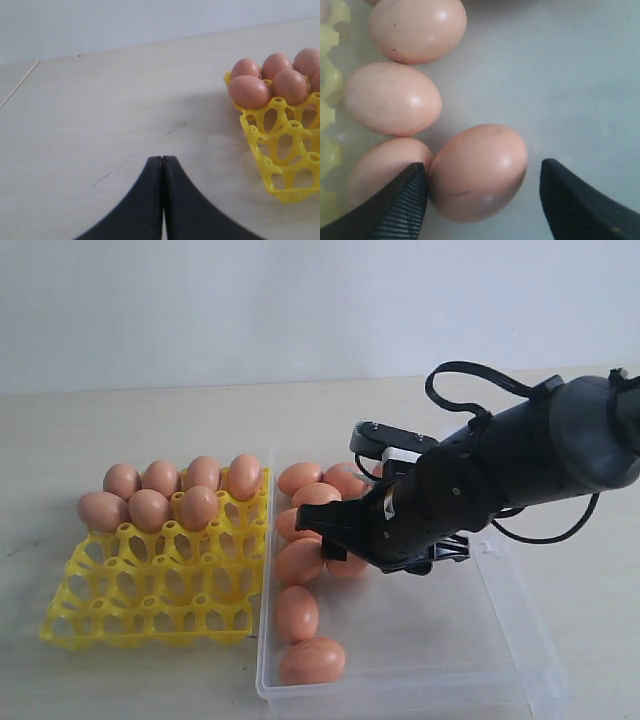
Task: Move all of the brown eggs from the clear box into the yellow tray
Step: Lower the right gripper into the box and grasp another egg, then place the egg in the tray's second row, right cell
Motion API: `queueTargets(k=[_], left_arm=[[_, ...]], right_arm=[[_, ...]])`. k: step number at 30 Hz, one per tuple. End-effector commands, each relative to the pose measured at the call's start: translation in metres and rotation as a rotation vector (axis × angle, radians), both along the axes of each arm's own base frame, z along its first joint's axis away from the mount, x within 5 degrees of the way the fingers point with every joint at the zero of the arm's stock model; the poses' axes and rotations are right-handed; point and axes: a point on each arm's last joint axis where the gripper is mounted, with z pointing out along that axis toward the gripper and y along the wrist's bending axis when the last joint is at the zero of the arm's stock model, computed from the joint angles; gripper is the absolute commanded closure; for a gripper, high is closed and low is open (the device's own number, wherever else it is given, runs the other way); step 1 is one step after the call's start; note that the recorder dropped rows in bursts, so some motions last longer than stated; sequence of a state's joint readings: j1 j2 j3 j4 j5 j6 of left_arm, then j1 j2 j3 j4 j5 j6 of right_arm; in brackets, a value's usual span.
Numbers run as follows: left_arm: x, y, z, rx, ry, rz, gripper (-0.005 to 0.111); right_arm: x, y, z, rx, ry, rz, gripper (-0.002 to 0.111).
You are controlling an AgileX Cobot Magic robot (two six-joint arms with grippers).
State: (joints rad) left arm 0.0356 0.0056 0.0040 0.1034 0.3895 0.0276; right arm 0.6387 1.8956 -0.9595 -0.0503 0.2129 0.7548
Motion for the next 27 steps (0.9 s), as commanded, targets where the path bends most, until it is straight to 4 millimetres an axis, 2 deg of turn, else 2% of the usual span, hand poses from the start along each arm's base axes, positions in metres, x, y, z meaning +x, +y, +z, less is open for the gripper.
queueTargets(k=[1, 4, 8, 10, 15, 19, 21, 23, 27], left_arm=[[0.000, 0.000, 0.002, -0.006, -0.019, -0.005, 0.107], [0.000, 0.000, 0.002, -0.006, -0.019, -0.005, 0.107], [0.000, 0.000, 0.002, -0.006, -0.019, -0.005, 0.107], [0.000, 0.000, 0.002, -0.006, -0.019, -0.005, 0.107], [0.000, 0.000, 0.002, -0.006, -0.019, -0.005, 0.107], [0.000, 0.000, 0.002, -0.006, -0.019, -0.005, 0.107], [0.000, 0.000, 0.002, -0.006, -0.019, -0.005, 0.107], [0.000, 0.000, 0.002, -0.006, -0.019, -0.005, 0.107], [0.000, 0.000, 0.002, -0.006, -0.019, -0.005, 0.107]], right_arm=[[0.008, 0.003, -0.005, 0.048, -0.048, -0.015, 0.045], [0.014, 0.008, -0.001, 0.076, -0.085, -0.012, 0.045], [0.021, 0.012, -0.015, 0.006, -0.044, 0.022, 0.047], [0.025, 0.014, -0.020, -0.037, -0.031, 0.050, 0.052], [0.028, 0.013, -0.012, -0.093, -0.054, 0.111, 0.108], [0.025, 0.016, 0.012, -0.115, -0.136, 0.211, 0.108], [0.023, 0.027, 0.043, -0.082, -0.334, 0.359, 0.108], [0.018, 0.039, 0.060, -0.062, -0.511, 0.498, 0.108], [0.010, 0.064, 0.071, -0.061, -0.763, 0.699, 0.108]])
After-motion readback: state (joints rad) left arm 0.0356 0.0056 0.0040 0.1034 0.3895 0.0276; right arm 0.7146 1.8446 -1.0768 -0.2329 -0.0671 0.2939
